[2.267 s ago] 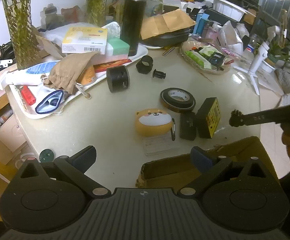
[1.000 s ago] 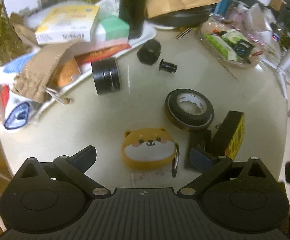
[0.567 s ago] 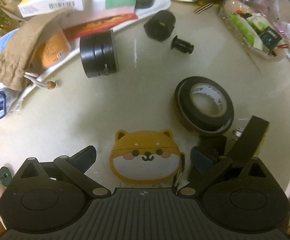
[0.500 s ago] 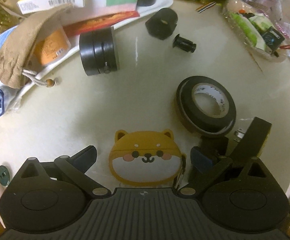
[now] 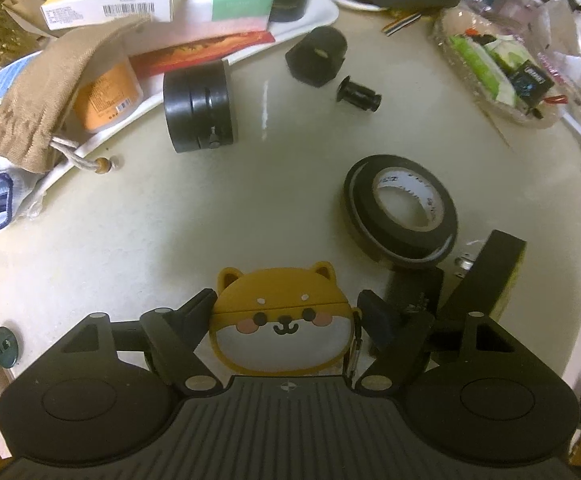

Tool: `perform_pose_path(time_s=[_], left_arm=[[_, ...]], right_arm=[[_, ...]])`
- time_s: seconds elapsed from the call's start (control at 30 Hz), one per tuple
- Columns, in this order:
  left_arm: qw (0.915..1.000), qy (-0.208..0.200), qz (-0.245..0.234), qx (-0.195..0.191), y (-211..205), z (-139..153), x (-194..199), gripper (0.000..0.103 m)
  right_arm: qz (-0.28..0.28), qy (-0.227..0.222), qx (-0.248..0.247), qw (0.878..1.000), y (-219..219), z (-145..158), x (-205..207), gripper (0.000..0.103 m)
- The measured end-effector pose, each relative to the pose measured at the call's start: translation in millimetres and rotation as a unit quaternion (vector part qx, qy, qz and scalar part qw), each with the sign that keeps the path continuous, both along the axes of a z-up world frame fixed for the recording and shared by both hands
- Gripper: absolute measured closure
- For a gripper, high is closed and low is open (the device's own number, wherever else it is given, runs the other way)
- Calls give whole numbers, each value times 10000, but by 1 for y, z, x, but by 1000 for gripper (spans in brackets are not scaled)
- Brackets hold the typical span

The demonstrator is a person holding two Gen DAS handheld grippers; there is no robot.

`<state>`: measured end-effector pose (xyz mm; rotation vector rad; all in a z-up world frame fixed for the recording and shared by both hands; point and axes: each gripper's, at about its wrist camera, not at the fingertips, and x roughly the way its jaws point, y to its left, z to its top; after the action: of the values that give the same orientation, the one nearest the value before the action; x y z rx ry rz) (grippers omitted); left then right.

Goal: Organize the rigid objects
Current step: 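Carry the dog case into the cardboard box with left tool while right carries plug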

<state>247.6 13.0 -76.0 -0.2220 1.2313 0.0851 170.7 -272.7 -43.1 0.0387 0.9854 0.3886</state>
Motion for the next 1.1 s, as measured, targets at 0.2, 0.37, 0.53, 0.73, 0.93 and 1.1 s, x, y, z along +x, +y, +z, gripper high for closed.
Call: perform_pose_path(time_s=[0.2, 0.37, 0.53, 0.73, 0.93, 1.1], left_arm=[[9993, -350, -54, -103, 4, 20, -11, 27], [9978, -626, -207, -119, 2, 39, -23, 27], [9960, -814, -346, -107, 0, 57, -39, 27], [9941, -968, -453, -181, 0, 76, -60, 27], [9921, -1024, -617, -366, -2, 89, -88, 27], [9911, -977, -717, -544, -3, 90, -111, 27]], right_arm=[[-58, -67, 22, 10000, 0, 6, -4, 59], [-17, -90, 12, 10000, 1, 11, -11, 59], [-6, -80, 83, 9999, 1, 17, -16, 59], [71, -127, 113, 9998, 5, 27, -24, 59], [220, -155, 115, 9996, 15, 35, -36, 59], [260, -202, 185, 9993, 20, 44, -47, 59]])
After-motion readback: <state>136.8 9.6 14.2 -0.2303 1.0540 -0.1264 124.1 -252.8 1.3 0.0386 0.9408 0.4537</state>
